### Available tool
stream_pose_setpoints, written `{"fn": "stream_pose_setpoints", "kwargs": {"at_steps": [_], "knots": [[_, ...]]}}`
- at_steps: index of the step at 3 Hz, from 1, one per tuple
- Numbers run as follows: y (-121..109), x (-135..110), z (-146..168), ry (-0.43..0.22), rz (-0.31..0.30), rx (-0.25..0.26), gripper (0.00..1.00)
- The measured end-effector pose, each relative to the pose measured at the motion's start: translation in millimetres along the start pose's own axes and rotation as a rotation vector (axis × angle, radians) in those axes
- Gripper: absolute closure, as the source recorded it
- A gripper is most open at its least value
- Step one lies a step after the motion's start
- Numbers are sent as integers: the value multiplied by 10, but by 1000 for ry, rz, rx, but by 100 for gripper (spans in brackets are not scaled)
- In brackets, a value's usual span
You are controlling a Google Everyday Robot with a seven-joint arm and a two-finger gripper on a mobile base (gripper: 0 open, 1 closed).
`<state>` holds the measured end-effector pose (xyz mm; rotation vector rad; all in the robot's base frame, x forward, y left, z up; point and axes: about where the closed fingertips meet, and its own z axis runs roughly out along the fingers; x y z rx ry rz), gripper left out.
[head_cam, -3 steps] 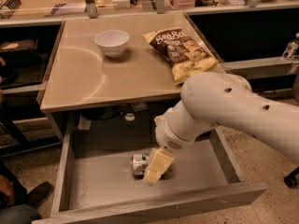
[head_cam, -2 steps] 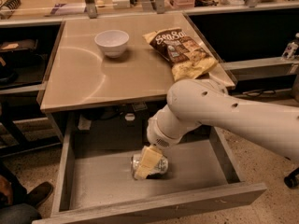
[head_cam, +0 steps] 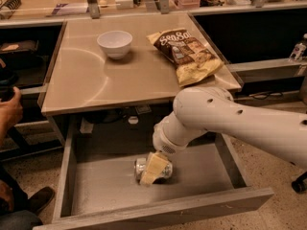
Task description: Pick 7up can from top drawer and place on counter
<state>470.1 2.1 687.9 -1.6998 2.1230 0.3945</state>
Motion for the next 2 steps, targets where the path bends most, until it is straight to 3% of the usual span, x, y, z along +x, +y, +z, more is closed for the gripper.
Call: {"fn": "stream_pose_setpoints", "kwargs": {"at_steps": [2], "knots": [[-122,224,395,12,45,-26,0]]}}
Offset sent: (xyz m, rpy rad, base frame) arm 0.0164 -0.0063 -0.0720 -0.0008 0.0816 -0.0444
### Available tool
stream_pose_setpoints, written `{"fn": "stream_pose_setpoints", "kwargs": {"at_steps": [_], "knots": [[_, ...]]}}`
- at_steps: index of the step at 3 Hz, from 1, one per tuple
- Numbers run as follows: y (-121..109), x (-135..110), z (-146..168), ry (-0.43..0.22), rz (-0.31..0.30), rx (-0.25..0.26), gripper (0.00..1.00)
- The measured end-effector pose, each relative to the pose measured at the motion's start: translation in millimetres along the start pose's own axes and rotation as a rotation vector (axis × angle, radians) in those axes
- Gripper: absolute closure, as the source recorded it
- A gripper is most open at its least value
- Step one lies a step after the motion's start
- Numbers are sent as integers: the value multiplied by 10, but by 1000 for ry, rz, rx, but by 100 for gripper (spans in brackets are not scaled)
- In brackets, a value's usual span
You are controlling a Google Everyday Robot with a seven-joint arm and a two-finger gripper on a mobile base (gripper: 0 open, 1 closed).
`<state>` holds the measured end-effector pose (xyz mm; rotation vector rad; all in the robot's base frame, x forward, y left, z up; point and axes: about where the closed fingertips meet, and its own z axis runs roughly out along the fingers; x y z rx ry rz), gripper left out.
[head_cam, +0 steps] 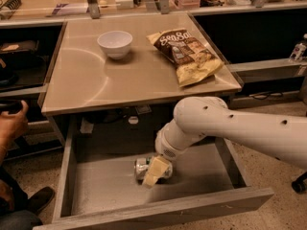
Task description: Pick 7up can from top drawer and place on counter
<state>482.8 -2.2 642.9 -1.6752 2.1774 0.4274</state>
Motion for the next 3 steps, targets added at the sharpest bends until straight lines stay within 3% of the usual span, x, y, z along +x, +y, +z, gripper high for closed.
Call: {"fn": "stream_pose_setpoints", "kwargs": {"at_steps": [2,3], "knots": [[147,254,345,9,51,-56,0],[148,255,347,9,52,-56,19]]}}
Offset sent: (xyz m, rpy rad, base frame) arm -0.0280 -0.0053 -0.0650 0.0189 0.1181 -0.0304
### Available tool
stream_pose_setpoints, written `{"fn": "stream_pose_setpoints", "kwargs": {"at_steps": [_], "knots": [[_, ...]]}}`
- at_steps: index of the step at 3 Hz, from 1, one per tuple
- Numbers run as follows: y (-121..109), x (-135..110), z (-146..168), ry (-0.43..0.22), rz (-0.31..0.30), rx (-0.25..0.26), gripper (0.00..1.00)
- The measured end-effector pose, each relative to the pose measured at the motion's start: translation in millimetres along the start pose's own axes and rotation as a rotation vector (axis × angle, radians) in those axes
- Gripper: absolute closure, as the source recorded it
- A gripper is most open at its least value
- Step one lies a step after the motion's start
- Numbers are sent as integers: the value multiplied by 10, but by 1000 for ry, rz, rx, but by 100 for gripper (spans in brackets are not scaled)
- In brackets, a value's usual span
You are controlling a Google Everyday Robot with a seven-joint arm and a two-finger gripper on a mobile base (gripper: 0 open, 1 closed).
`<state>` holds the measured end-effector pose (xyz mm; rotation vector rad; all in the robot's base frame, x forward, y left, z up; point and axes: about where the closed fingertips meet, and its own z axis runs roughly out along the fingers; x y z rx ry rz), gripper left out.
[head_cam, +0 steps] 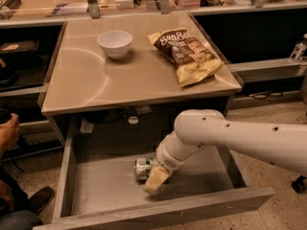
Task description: Pick 7up can from top drawer and place on counter
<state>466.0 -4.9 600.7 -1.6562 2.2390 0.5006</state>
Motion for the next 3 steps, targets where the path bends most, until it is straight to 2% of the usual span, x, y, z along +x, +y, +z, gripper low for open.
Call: {"fn": "stream_pose_setpoints", "kwargs": {"at_steps": [2,3], "knots": [[0,0,0,0,0,0,65],[16,-81,-137,-11,-8,-6,89]]}}
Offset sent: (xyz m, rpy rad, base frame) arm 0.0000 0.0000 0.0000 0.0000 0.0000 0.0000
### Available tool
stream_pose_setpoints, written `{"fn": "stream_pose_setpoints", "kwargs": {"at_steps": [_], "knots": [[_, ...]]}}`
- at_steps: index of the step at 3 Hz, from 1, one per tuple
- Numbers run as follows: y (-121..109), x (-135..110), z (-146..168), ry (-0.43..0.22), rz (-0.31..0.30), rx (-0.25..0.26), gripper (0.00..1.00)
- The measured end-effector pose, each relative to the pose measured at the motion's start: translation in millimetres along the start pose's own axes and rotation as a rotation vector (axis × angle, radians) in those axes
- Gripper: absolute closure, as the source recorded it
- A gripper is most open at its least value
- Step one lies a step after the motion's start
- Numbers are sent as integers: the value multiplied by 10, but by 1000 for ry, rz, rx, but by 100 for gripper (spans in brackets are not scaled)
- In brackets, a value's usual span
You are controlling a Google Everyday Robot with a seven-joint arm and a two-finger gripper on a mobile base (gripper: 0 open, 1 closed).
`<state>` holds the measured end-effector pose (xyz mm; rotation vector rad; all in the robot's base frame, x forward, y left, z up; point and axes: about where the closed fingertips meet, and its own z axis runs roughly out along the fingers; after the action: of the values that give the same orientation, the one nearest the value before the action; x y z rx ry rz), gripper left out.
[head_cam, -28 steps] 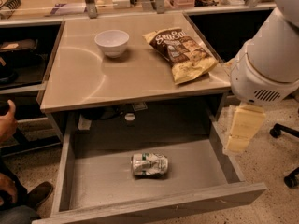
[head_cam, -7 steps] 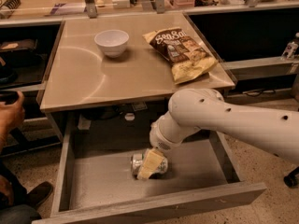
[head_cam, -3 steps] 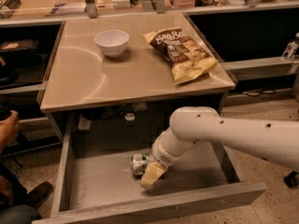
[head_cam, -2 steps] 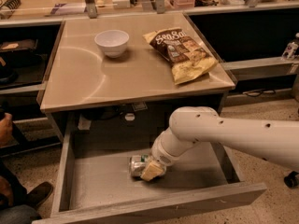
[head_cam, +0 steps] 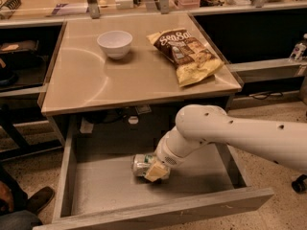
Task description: Pick 7up can from top drawer and place on counter
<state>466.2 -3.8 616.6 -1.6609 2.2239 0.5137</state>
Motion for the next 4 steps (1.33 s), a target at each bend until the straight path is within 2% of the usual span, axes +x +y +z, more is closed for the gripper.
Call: {"fn": "stream_pose_setpoints", "kwargs": {"at_steps": [1,3,4], "knots": [[40,-131,-416,2,1,14,100],[140,-393,-1306,6,0,44,100],[129,-651,-1679,4,-20,63,100]]}}
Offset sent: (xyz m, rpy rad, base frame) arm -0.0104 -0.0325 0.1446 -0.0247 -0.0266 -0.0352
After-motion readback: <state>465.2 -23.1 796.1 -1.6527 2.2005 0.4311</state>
